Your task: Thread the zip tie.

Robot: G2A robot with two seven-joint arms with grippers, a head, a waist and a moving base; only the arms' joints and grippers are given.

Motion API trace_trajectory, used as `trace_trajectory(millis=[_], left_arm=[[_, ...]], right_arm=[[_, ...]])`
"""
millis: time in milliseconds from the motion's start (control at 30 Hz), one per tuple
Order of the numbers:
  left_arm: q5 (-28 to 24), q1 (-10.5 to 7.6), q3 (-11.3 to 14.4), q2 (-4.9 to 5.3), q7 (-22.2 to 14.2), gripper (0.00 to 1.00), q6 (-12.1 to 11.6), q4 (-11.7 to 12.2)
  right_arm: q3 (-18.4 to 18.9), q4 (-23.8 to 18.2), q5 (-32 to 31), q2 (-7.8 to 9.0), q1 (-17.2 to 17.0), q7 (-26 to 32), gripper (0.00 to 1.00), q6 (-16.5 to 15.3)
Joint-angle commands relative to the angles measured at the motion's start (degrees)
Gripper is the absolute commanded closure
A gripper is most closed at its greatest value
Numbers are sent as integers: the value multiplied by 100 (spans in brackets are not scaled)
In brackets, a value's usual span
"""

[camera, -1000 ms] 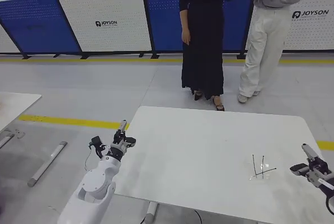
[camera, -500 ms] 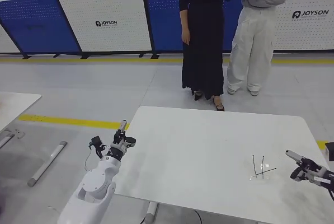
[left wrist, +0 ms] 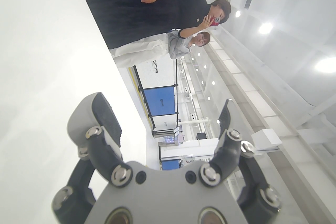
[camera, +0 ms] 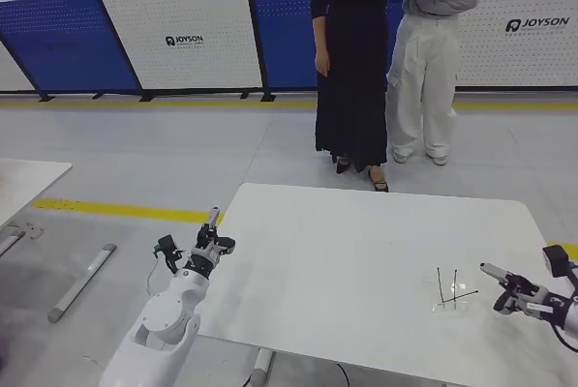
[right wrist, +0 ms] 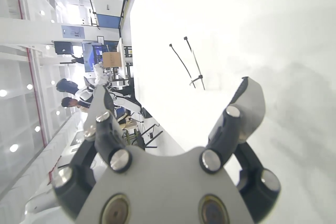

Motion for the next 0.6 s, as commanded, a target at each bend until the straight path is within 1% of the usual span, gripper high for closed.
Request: trace_trajectory(millis=[0,67,367,467,567], left_arm=[[0,0,0,0,0,0,0,0],[0,0,0,0,0,0,0,0],[0,0,0,0,0,0,0,0],[0,0,0,0,0,0,0,0],[0,0,0,0,0,0,0,0]], right_arm=[[-150,182,-83,1,159,29,0,-43],[-238,336,-95,6,292,101,0,-85],[-241,327,-82,4,286,69,0,-103],[-294,258,-7,1,225,-84,0,-188],[-381,214,-90,11,234,-137,0,-151]])
